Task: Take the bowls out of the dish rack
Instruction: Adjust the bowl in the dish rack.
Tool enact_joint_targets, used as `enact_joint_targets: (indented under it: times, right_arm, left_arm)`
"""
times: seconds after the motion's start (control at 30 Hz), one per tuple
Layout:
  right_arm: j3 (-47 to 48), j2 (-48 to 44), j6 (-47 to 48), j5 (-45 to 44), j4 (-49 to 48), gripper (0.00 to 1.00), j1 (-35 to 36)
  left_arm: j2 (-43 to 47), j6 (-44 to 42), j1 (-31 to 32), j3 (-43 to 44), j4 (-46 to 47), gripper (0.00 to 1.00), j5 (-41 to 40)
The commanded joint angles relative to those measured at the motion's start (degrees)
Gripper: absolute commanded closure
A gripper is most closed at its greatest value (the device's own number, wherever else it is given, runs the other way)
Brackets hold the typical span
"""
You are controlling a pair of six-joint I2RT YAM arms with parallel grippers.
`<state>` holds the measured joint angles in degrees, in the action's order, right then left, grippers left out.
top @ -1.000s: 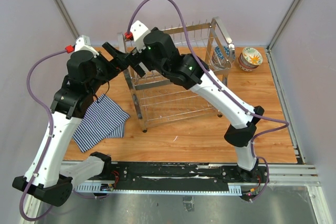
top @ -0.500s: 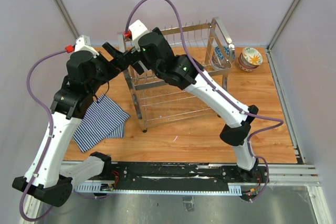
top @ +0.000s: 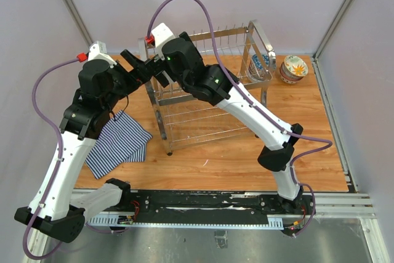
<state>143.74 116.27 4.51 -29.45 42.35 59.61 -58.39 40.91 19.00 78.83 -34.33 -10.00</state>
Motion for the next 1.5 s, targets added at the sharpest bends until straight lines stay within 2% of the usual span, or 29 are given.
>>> enact_joint_targets:
  times: [0.0,0.87,1.03,1.3,1.47]
  right_arm:
    - [0.8,-2.2,2.0,-7.7,2.2,0.01,-1.2]
    - [2.0,-4.9,4.0,-9.5,2.3,0.01,-1.6]
    - [1.5,-5.7,4.1,-7.6,1.3,0.01,-1.7]
    - [-4.1,-9.1,4.3,-1.9,-4.5,0.01,-1.9]
    - [-3.4,-8.6,4.1,0.1,-4.4,0.01,-2.8]
  left_arm:
    - [0.0,-2.0,0.2,-2.0,-6.5,0.06,-2.5]
    - [-0.6,-1.9,0.2,-1.5,-7.6,0.06,-3.5]
    - [-0.6,-1.7,0.2,-1.4,-6.8,0.05,-3.2]
    - [2.8,-1.7,0.2,-4.0,4.9,0.02,2.5]
    - [4.3,-1.3,0.2,-4.0,11.7,0.02,4.9]
